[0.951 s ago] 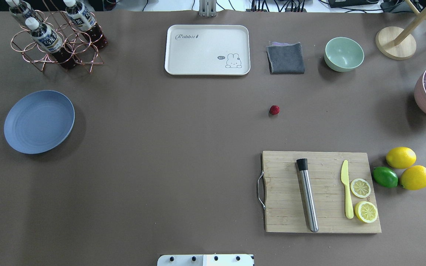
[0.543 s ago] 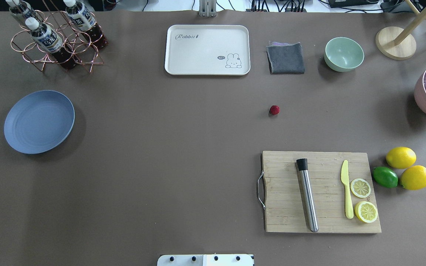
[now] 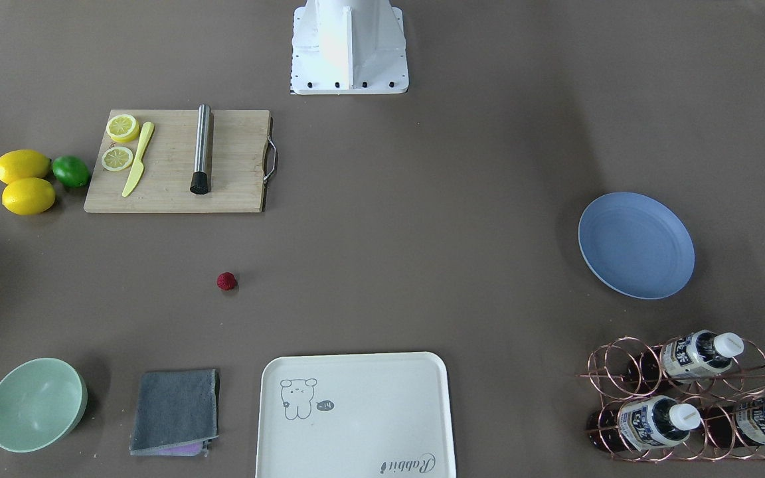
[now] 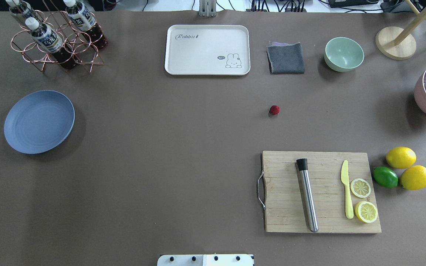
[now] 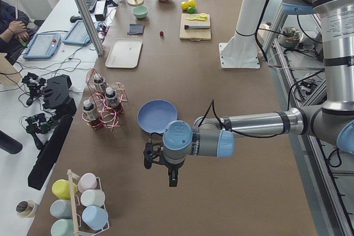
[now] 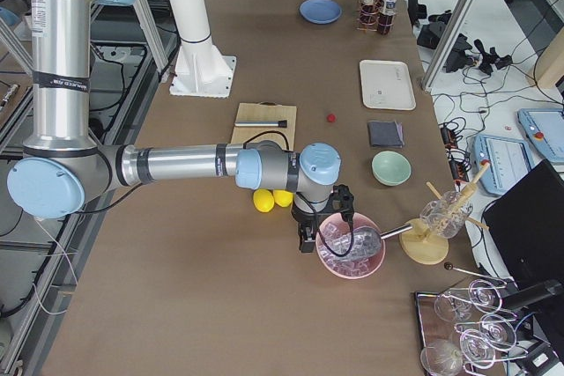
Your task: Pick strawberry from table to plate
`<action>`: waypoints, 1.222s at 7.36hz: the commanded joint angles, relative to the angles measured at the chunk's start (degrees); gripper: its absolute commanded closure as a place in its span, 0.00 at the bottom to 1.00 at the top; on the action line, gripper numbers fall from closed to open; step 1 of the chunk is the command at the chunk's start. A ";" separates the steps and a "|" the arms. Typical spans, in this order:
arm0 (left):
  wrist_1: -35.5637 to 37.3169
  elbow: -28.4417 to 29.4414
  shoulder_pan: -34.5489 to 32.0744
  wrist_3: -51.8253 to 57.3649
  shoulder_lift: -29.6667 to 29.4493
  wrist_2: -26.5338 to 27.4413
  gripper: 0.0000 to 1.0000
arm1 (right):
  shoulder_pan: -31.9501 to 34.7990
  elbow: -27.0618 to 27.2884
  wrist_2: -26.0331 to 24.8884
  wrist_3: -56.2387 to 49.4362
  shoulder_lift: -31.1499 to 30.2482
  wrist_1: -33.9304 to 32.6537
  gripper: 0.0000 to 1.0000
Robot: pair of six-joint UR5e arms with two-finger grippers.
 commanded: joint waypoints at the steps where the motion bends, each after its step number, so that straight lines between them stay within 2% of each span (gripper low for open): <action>1: 5.21 -1.57 0.19 0.08 -0.89 -0.03 0.02 | 0.00 0.06 0.07 0.00 0.03 0.07 0.00; 2: 8.27 -3.15 0.10 0.16 -1.85 -0.11 0.02 | -0.09 -0.02 0.16 0.09 0.12 0.07 0.00; 3: 8.22 -2.03 0.19 0.43 -3.07 0.06 0.02 | -0.09 -0.11 0.16 0.35 0.12 -0.02 0.00; 4: 7.43 -2.89 -0.25 0.43 -3.09 -0.72 0.02 | -0.09 -0.11 0.59 0.35 0.12 -0.02 0.00; 5: 2.29 -2.12 -0.42 0.08 -4.04 -0.73 0.02 | -0.09 -0.46 1.47 0.35 0.03 -0.02 0.00; 6: 3.20 -1.50 -0.08 -0.10 -5.10 -2.56 0.02 | -0.09 -0.46 1.56 0.35 -0.05 -0.02 0.00; 7: 5.04 1.64 -0.25 0.07 -7.63 -8.14 0.02 | -0.09 -0.46 1.56 0.35 -0.05 -0.02 0.00; 8: 4.97 1.76 -0.34 -0.10 -7.92 -14.12 0.02 | -0.09 -0.46 1.56 0.44 0.12 -0.02 0.00; 9: 4.62 0.63 -0.43 0.34 -9.31 -14.61 0.02 | -0.09 -0.20 1.82 0.26 0.64 0.07 0.00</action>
